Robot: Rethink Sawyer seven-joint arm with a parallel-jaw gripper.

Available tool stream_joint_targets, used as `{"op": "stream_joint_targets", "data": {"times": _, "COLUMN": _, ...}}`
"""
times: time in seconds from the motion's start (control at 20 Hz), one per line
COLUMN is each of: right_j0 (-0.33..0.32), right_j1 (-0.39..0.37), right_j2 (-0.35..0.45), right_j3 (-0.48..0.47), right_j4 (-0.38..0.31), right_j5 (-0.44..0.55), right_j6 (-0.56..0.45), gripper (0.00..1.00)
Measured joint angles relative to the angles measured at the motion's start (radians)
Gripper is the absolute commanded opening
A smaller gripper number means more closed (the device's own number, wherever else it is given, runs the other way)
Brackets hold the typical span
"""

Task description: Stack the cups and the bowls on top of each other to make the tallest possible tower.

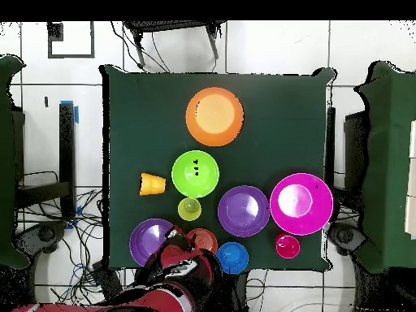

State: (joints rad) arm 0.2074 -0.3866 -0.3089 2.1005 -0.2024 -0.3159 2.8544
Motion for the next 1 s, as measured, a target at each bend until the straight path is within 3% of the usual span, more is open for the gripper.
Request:
{"op": "stream_joint_targets", "data": {"times": 0.3, "right_j0": 0.000, "right_j1": 0.034, "right_j2": 0.000, "right_j3": 0.003, "right_j4": 0.000, "right_j5": 0.000, "right_j6": 0.000, "gripper": 1.00}}
{"op": "stream_joint_targets", "data": {"times": 0.35, "right_j0": 0.000, "right_j1": 0.044, "right_j2": 0.000, "right_j3": 0.007, "right_j4": 0.000, "right_j5": -0.001, "right_j6": 0.000, "gripper": 0.00}}
{"op": "stream_joint_targets", "data": {"times": 1.0, "right_j0": -0.049, "right_j1": 0.033, "right_j2": 0.032, "right_j3": 0.042, "right_j4": 0.000, "right_j5": -0.014, "right_j6": 0.000, "gripper": 0.00}}
